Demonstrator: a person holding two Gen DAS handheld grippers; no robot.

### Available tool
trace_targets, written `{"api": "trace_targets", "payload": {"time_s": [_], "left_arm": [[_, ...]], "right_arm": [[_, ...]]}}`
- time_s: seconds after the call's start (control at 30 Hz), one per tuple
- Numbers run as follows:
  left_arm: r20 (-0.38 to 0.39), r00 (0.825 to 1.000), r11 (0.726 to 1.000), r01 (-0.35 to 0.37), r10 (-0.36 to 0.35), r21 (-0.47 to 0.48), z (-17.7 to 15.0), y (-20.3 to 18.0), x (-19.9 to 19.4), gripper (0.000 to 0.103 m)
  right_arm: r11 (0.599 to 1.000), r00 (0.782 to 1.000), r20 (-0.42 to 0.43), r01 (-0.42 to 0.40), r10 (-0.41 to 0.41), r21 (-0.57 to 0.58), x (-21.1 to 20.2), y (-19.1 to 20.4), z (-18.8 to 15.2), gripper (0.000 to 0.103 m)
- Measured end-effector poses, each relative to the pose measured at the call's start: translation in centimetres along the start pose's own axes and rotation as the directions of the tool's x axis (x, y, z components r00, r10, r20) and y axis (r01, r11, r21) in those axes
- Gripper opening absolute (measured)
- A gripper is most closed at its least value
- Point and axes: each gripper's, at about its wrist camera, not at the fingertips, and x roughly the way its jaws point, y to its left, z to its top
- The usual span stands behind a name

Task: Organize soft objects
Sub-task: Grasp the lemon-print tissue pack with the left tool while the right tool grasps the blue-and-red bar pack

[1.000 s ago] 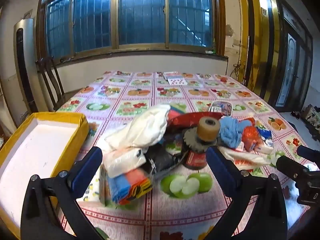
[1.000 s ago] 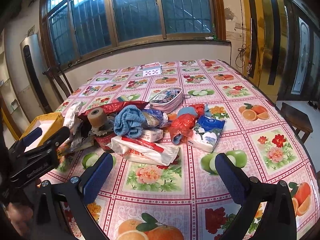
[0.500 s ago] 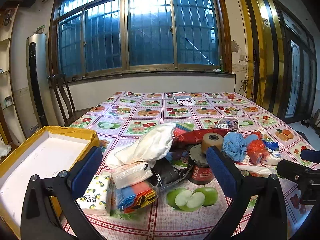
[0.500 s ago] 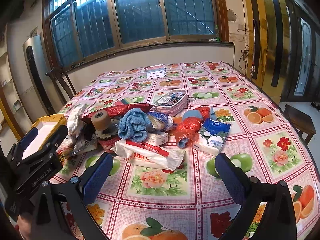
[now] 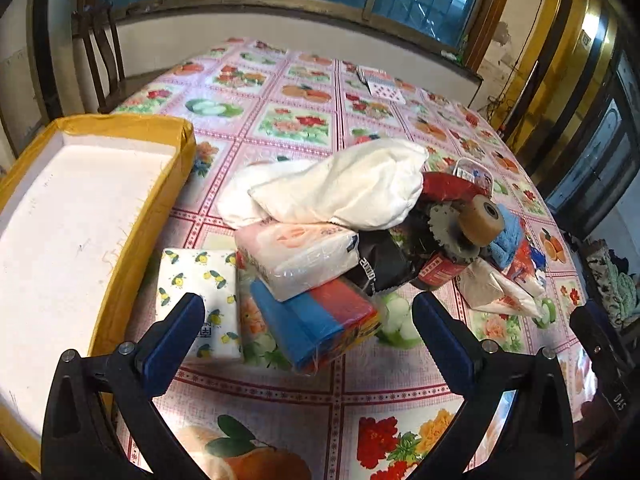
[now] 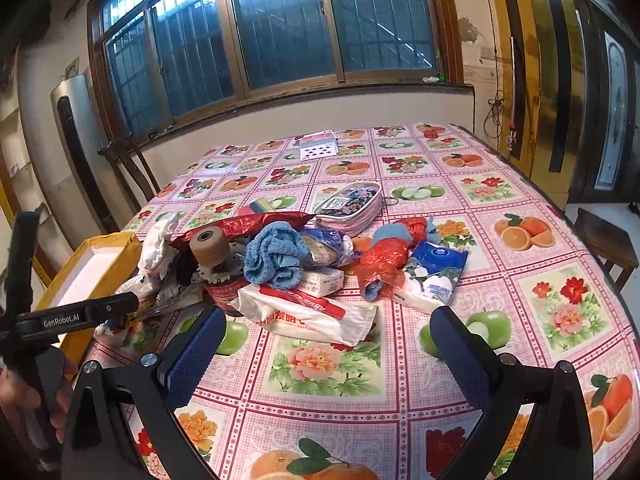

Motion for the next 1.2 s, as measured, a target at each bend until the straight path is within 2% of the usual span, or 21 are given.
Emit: {"api": "trace_targets", "payload": {"time_s": [0.13,0.3,0.5,0.57,0.7,0.8,0.97,1.1,1.2], "left_arm": [[-0.146,0.989,0.997,0.024,-0.034,-0.07,0.3,1.1,1.6,0.103],[-0.181,0.983,0.997,-0.004,-0.009,-0.075,0.3,1.7,1.3,0.103],[-0.215,0.976,0.999,0.044,-0.045,-0.008,-0.4,1.9,-0.2,0.103],[-0.227,0.973,0.999,0.034,-0.035,-0.008,-0.2,2.3,-0.2,0.103],[-0.244,0.97,0.997,-0.034,0.017,-0.064,0.1,3.8,0.8,0.103],[-0.234,0.972,0.993,-0.026,-0.002,-0.116,0.5,4.6,1.1,0.103],[-0.255,0.967,0.992,-0.05,0.02,-0.114,0.8,4.2,1.7,0.103],[-0.252,0.968,0.991,-0.046,0.012,-0.129,0.8,4.6,1.4,0.103],[-0.242,0.97,0.982,-0.079,0.036,-0.169,0.9,5.6,1.2,0.1]], "right_arm": [[1.0,1.0,-0.02,-0.016,0.016,-0.011,0.3,0.0,0.0,0.103],[1.0,1.0,-0.022,-0.014,0.014,-0.005,0.2,-0.5,0.1,0.103],[0.999,0.999,-0.038,-0.015,0.017,0.034,0.7,-1.5,0.0,0.103],[0.998,0.998,-0.05,-0.03,0.032,0.053,0.9,-1.6,-0.1,0.103],[0.998,0.998,-0.056,-0.037,0.039,0.047,1.0,-1.1,-0.2,0.103],[0.999,0.998,-0.056,-0.042,0.043,0.014,1.0,-0.4,-0.1,0.103],[0.998,0.997,-0.052,-0.062,0.061,-0.027,0.7,0.5,-0.1,0.103],[0.998,0.996,-0.056,-0.067,0.066,-0.014,0.9,0.2,-0.1,0.103],[0.997,0.995,-0.062,-0.075,0.075,0.003,1.0,-0.1,-0.1,0.103]]}}
